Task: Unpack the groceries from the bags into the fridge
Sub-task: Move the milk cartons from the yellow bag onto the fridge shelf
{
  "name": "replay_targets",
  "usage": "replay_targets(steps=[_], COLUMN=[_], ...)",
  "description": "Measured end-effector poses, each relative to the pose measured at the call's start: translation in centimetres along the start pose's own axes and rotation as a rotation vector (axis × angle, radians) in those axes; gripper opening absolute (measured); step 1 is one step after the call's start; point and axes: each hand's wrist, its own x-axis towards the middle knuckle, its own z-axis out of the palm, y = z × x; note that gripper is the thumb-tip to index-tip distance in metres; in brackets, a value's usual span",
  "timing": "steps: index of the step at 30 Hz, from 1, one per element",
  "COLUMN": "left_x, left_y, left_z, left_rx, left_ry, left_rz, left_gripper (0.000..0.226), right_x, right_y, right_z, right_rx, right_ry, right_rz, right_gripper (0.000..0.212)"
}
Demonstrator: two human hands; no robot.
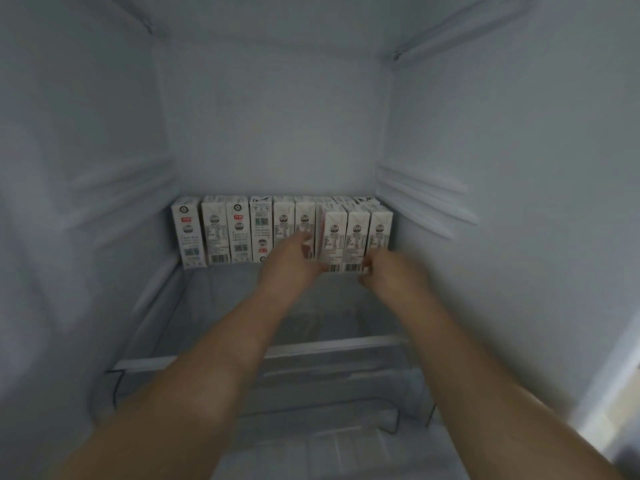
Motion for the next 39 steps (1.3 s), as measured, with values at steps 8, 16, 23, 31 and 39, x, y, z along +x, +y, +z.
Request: replay_targets(steps=[8, 16, 23, 31, 39], left_x=[-11.5, -25.1, -38.6, -53.6, -69.2], left_y=[0.4, -0.6, -0.4, 3.2, 10.5], left_z=[-2.2, -2.2, 2.6, 10.1, 17.9], left_rx=[-0.082, 0.018, 0.145, 0.135, 0.136], left_ry=[-0.128, -0.472, -0.797, -1.124, -1.309], left_rz=[0.232, 0.525, 0.766, 0.916, 0.957], left_gripper=[0.051, 0.044, 0.046, 0.044, 0.043], right_x=[-12.4, -34.4, -54.5, -72.8, -89.6], right_y=[-1.7, -1.4, 2.0, 4.8, 11.8], right_z=[-3.7, -3.0, -1.2, 0.5, -2.6], right_rx=[0.233, 0.482, 0.368, 0.113, 0.098], right_ry=[0.051, 0.184, 0.105, -0.040, -0.117], right_rz=[0.024, 0.301, 0.687, 0.973, 1.203], right_gripper=[0.041, 0.035, 0.037, 0.044, 0.050])
